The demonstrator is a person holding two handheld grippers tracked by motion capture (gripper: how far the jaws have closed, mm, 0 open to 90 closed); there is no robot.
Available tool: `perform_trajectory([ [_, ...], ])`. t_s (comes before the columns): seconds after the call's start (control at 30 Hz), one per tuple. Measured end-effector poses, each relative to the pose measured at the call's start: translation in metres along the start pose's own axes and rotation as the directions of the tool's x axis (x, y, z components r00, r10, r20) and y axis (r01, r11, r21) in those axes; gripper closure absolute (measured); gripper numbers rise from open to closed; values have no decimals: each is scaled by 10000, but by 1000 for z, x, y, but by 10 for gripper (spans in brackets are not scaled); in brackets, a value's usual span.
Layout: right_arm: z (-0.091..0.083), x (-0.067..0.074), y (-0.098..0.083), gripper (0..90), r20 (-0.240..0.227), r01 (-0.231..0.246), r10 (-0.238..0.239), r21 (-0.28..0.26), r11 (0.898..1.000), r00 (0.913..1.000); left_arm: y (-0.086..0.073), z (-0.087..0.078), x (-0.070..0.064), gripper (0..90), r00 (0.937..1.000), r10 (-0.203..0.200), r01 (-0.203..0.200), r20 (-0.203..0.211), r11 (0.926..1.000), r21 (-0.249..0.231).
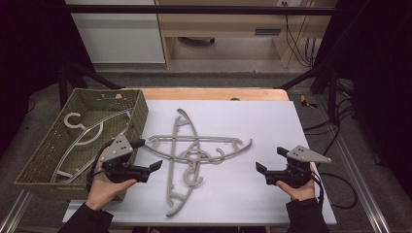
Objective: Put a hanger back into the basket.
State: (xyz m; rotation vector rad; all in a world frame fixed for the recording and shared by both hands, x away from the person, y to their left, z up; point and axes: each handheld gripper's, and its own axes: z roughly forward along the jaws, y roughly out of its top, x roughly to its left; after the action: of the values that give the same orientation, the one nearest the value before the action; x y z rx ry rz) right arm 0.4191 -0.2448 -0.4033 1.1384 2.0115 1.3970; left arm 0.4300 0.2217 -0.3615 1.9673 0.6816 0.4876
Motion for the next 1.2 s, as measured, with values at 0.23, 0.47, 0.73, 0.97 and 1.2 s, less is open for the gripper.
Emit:
perform_trajectory([
  [0.23,-1,1,1,30,-33,69,-69,-4,10000,10000,-3,33,-5,107,9992,-107,80,374,9976,692],
  [0.47,0,1,1,30,-46,69,-69,9,10000,10000,-11,68,-6,128,9992,-15,-52,390,9854,1699],
  [0.73,0,2,1,30,-53,71,-71,15,10000,10000,-25,99,4,196,9999,-66,46,75,9682,2502],
  [0.97,1,2,0,30,-76,67,-67,58,10000,9999,-38,115,13,249,9998,214,-186,-55,9504,3104],
  [1.2,2,2,0,31,-103,69,-68,60,10000,9999,-44,128,17,318,9986,520,-513,67,9431,3284],
])
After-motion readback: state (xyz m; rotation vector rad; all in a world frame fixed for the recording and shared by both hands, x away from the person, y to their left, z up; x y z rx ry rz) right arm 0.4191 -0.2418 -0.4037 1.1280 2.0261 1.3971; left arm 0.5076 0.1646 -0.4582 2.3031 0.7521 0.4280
